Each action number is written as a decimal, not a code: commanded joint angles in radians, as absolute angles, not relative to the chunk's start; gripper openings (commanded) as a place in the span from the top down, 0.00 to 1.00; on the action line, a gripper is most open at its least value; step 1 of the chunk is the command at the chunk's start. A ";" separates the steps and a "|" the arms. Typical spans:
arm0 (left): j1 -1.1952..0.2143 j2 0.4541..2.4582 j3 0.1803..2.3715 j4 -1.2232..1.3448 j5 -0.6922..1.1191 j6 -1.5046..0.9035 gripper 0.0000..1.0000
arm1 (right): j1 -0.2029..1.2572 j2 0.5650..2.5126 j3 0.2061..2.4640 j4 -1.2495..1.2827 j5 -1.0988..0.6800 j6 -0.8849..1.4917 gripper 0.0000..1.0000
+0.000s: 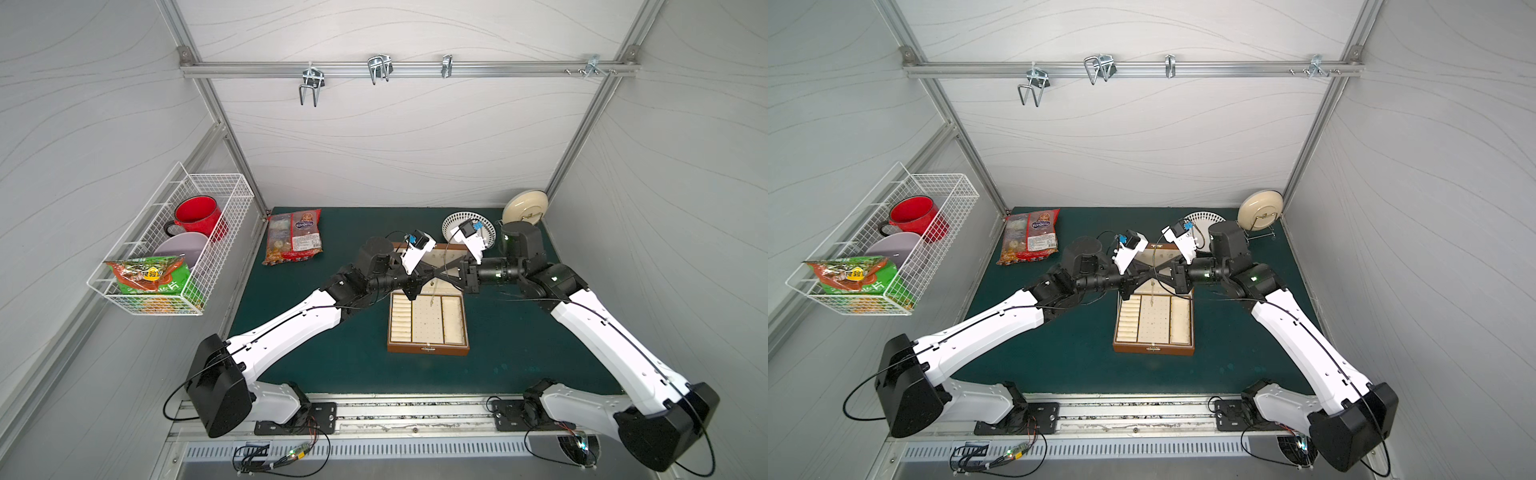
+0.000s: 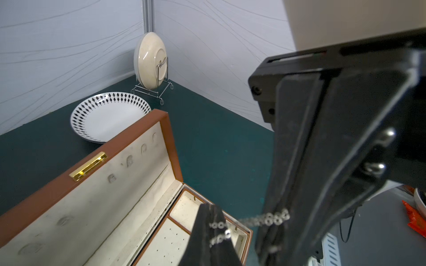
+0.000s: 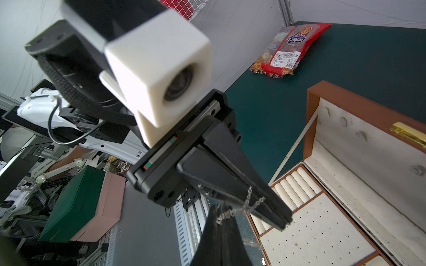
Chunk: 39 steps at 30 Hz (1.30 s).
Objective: Put jewelry chain into jewelry box
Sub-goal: Hang the necklace on the jewelry box clasp.
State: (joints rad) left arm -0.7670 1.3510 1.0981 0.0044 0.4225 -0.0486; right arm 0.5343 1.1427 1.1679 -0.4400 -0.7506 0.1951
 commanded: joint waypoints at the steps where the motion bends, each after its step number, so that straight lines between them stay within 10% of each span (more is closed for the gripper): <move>1: -0.772 1.337 1.142 0.011 0.399 -0.017 1.00 | 0.528 1.110 1.147 -0.410 -0.750 0.205 1.00; 6: -0.772 1.309 1.160 -0.072 0.355 0.038 1.00 | 0.528 1.100 1.108 -0.378 -0.736 0.204 0.99; 16: -0.773 1.281 1.268 -0.384 0.246 0.181 1.00 | 0.530 1.067 0.984 -0.207 -0.642 0.245 0.63; 39: -0.772 1.282 1.426 -0.631 0.233 0.215 1.00 | 0.724 1.110 0.725 0.324 -0.404 0.273 0.63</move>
State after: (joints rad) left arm -0.7681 1.2888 1.3743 -0.6399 0.2344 0.2077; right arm 0.7162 1.1004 0.7166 0.2581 -0.4068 0.2729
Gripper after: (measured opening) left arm 0.043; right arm 0.378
